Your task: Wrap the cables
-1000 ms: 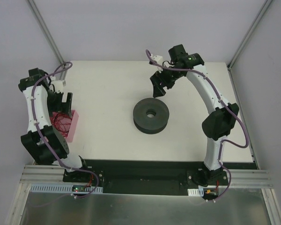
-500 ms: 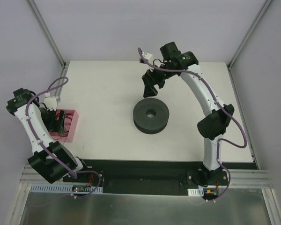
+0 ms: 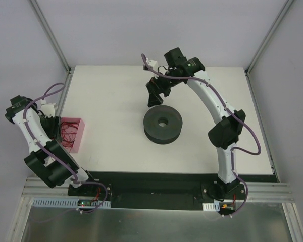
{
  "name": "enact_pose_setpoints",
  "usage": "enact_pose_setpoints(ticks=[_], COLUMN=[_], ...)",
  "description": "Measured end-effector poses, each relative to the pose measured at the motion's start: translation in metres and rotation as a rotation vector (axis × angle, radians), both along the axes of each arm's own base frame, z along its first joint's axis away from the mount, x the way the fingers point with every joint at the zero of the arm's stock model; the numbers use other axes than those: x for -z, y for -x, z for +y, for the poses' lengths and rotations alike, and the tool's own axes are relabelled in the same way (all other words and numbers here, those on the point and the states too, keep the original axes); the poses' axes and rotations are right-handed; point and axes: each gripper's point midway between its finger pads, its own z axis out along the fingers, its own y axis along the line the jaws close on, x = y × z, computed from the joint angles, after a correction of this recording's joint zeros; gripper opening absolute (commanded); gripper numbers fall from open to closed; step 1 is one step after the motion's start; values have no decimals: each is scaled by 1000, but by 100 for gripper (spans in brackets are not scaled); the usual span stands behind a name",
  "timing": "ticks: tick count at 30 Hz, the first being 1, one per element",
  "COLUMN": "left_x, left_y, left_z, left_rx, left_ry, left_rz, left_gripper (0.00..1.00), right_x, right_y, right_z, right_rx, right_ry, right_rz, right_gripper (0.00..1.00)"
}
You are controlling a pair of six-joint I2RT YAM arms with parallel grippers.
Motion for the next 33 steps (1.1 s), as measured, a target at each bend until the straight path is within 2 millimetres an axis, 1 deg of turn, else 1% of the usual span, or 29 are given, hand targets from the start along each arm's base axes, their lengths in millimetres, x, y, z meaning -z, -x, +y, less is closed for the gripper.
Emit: enact_pose_setpoints(ticks=[5,9,12,14,17,20,23,27,28,29,30,33], left_x=[9,16,21,24,32,41,48,56,58,61,63,65], left_y=[16,28,30,30,37,49,57,58,58,57,57,54], left_z=[11,27,32,31,23,20,18,12,11,10,9,8], left_rx=[-78,-176,-206,-208,-220,-260,-285,-284,-284,-283,-284,-289], left_ry=[3,28,45,52,87,126,149,176,181,183,188,198], left_rz=[40,54,61,63,79,98,110,107,105,104,101,87], left_gripper=[49,49,52,52,53,53,52,47,45,40,32,4], right_x=[-5,-9,-11,-13,-15,-17,-17,-17,-17,-17,-16,-16], right_y=[-4,-3,1,3,6,8,10,8,7,5,5,2], right_z=[11,27,43,56,72,84,92,99,100,101,103,111], right_rx=[13,5,-7,-18,-31,-41,-47,-43,-39,-35,-32,-24], right_ry=[-30,-64,-89,-113,-143,-167,-183,-200,-204,-208,-212,-232], right_rz=[-17,-32,-38,-48,-59,-65,-62,-62,-61,-60,-58,-56], right_gripper=[98,99,96,96,95,95,94,93,93,93,92,91])
